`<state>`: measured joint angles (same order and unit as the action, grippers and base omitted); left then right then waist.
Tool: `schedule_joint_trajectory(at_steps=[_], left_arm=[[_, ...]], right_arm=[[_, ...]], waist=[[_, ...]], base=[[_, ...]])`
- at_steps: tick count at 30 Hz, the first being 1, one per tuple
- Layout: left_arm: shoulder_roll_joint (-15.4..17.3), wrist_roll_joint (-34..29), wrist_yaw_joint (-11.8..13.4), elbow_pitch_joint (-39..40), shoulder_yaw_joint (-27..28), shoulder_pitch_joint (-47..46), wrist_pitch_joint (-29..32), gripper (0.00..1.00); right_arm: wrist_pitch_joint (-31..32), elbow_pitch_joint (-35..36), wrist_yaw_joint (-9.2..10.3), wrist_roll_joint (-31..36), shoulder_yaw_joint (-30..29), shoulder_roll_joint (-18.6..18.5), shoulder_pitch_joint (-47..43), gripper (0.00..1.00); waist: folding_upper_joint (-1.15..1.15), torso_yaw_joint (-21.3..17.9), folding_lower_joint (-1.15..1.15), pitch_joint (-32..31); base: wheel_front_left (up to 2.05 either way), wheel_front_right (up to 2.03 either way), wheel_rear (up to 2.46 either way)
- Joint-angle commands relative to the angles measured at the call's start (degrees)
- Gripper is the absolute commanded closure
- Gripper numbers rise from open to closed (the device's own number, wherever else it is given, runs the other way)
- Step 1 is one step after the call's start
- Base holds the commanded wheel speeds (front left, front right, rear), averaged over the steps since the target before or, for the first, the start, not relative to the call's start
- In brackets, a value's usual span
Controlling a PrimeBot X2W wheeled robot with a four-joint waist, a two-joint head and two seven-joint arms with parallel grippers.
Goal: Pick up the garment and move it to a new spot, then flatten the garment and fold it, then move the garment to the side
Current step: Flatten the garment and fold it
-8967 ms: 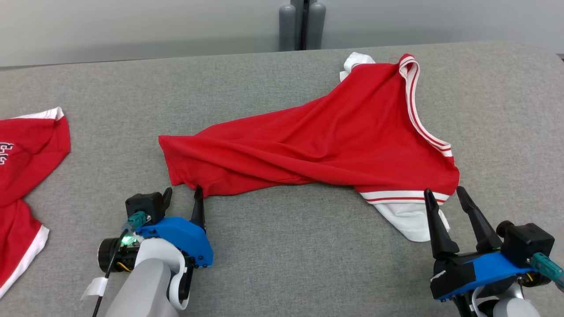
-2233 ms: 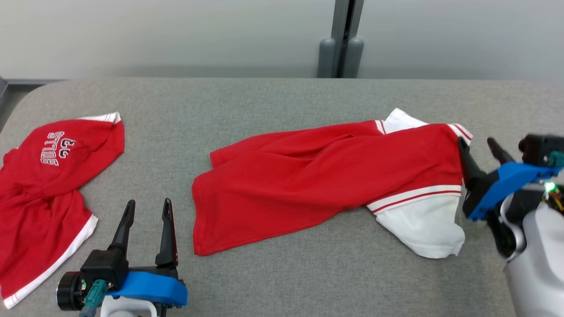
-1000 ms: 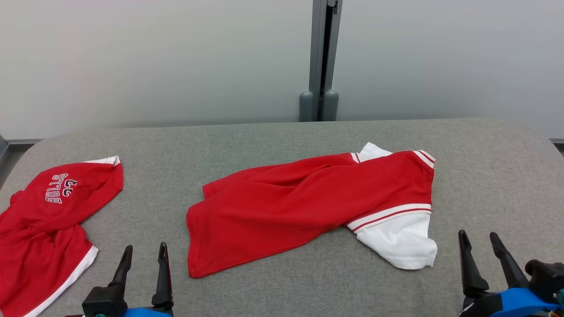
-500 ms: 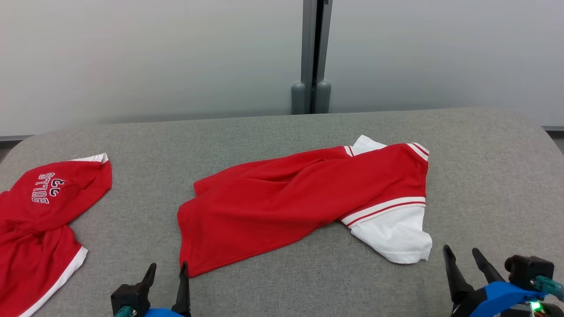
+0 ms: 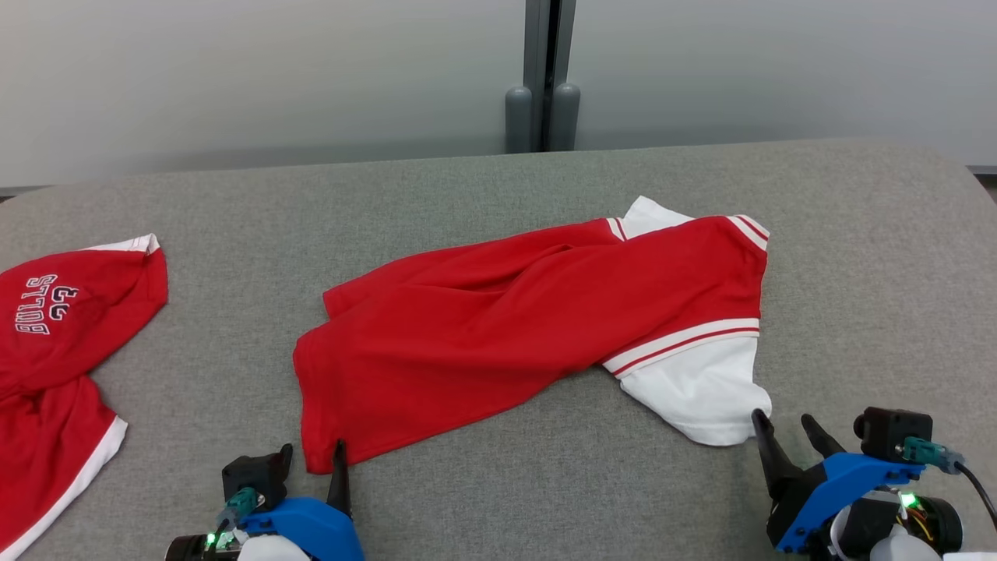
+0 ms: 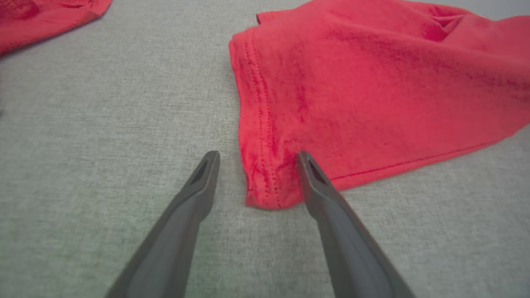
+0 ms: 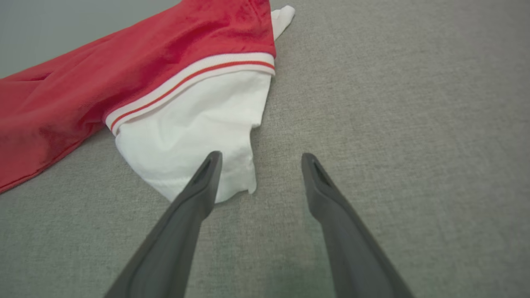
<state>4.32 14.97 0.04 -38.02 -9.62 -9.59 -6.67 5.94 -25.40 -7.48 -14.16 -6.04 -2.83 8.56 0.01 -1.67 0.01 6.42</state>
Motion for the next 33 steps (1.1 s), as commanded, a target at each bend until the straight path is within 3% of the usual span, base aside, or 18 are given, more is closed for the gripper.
schedule_joint_trajectory(at_steps=[1, 8, 10, 11, 12, 13, 14, 15, 16, 17, 26, 33], left_arm=[[0.0, 0.0, 0.3, -0.7, 0.0, -0.9, 0.0, 0.00], [-0.4, 1.2, -0.5, -4.8, -0.8, -2.2, -0.6, 0.00], [-0.6, 1.4, -0.5, -5.5, -1.2, -2.9, -1.0, 0.27], [-0.7, 1.5, -0.5, -5.8, -1.4, -3.1, -1.3, 0.54], [-0.8, 1.7, -0.7, -6.1, -1.6, -3.3, -1.4, 0.62], [-0.8, 1.8, -1.0, -6.5, -1.8, -3.5, -1.3, 0.82], [-0.9, 2.0, -1.1, -6.9, -1.9, -3.7, -1.0, 0.95], [-0.9, 2.2, -1.5, -7.3, -2.1, -3.8, -0.9, 1.00], [-0.9, 2.2, -1.6, -7.5, -2.2, -4.0, -1.1, 1.00], [-0.9, 2.4, -1.8, -7.8, -2.4, -4.1, -1.3, 1.00], [-1.1, 4.6, -2.6, -6.1, -1.3, -4.1, -6.2, 1.00], [-0.7, 7.1, -3.4, 6.2, 1.1, -2.5, -8.1, 1.00]], right_arm=[[-0.5, -0.6, -0.03, -0.3, 0.2, -0.1, 1.1, 0.00], [-2.3, -4.5, -0.03, -0.9, 2.8, -0.1, 4.1, 0.00], [-2.7, -5.5, -0.03, -0.6, 3.0, -0.1, 4.7, 0.00], [-3.0, -5.9, -0.03, -0.8, 3.3, -0.1, 5.1, 0.00], [-3.1, -6.2, -0.03, -1.2, 3.6, -0.1, 5.4, 0.00], [-3.3, -6.4, -0.03, -1.4, 4.0, -0.1, 5.7, 0.00], [-3.5, -6.6, -0.03, -1.3, 4.2, -0.1, 5.9, 0.00], [-3.6, -6.7, -0.03, -1.7, 4.8, -0.1, 6.1, 0.00], [-4.1, -6.6, -0.03, -1.8, 5.3, -0.1, 6.3, 0.59], [-4.6, -6.4, -0.03, -2.5, 5.5, -0.1, 6.6, 1.00], [-8.9, -2.5, -0.03, -5.3, 7.2, -0.2, 6.0, 1.00], [-9.5, 10.2, -0.03, -6.1, 3.8, -0.2, 2.6, 1.00]], waist=[[-0.01, 0.1, -0.01, 0.5], [-0.01, -0.3, -0.01, 2.3], [-0.01, -0.2, -0.01, 2.8], [-0.01, -0.1, -0.01, 3.0], [-0.01, 0.0, -0.01, 3.2], [-0.01, 0.0, -0.01, 3.4], [-0.01, 0.1, -0.01, 3.5], [-0.01, 0.2, -0.01, 3.7], [-0.01, 0.2, -0.01, 3.8], [-0.01, 0.2, -0.01, 3.8], [-0.01, 0.3, -0.01, 2.6], [-0.01, 0.4, -0.01, 0.1]], base=[[0.00, 0.00, 0.00], [0.00, 0.00, 0.00], [0.00, 0.00, 0.00], [0.00, 0.00, 0.00], [0.00, 0.00, 0.00], [0.00, 0.00, 0.00], [0.00, 0.00, 0.00], [0.00, 0.00, 0.00], [0.00, 0.00, 0.00], [0.00, 0.00, 0.00], [0.00, 0.00, 0.00], [0.00, 0.00, 0.00]])
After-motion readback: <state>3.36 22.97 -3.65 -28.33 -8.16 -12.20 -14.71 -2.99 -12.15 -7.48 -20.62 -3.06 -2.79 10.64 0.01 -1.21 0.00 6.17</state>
